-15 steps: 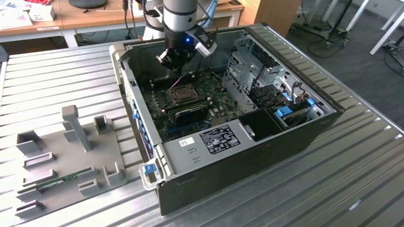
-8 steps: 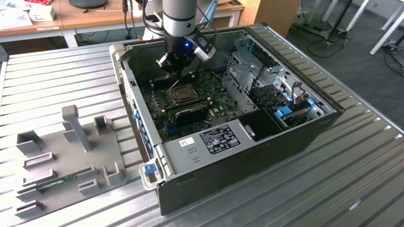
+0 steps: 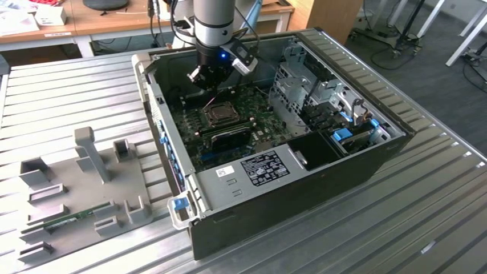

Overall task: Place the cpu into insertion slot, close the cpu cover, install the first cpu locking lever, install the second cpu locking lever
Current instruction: 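Install the first cpu locking lever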

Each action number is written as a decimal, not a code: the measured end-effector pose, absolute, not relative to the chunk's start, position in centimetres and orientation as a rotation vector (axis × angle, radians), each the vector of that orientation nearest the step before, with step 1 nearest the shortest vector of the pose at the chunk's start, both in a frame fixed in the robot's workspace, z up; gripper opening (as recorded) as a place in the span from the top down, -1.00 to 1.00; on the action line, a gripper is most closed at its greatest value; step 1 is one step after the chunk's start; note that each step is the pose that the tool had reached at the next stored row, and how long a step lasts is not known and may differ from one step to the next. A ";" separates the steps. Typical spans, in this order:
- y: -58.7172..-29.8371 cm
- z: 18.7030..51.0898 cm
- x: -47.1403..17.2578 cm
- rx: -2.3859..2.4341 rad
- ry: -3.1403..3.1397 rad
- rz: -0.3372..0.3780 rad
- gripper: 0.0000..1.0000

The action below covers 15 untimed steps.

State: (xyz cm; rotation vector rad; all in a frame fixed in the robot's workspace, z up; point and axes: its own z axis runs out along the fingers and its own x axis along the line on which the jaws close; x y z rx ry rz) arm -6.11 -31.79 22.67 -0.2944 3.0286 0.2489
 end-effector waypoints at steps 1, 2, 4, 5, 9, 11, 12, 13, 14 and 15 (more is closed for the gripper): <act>-31.7 22.7 -6.1 -0.294 3.028 0.249 0.80; -31.7 22.6 -6.1 -0.295 3.028 0.249 0.80; -31.7 22.6 -6.1 -0.294 3.027 0.247 0.80; -31.7 22.5 -6.1 -0.295 3.027 0.246 0.80; -31.7 22.3 -6.2 -0.295 3.026 0.240 0.80; -31.7 22.2 -6.2 -0.295 3.025 0.238 0.80; -31.7 22.2 -6.2 -0.295 3.024 0.236 0.80; -31.7 22.1 -6.2 -0.295 3.024 0.235 0.80; -31.7 22.1 -6.2 -0.295 3.024 0.234 0.80; -31.7 22.0 -6.2 -0.295 3.023 0.233 0.80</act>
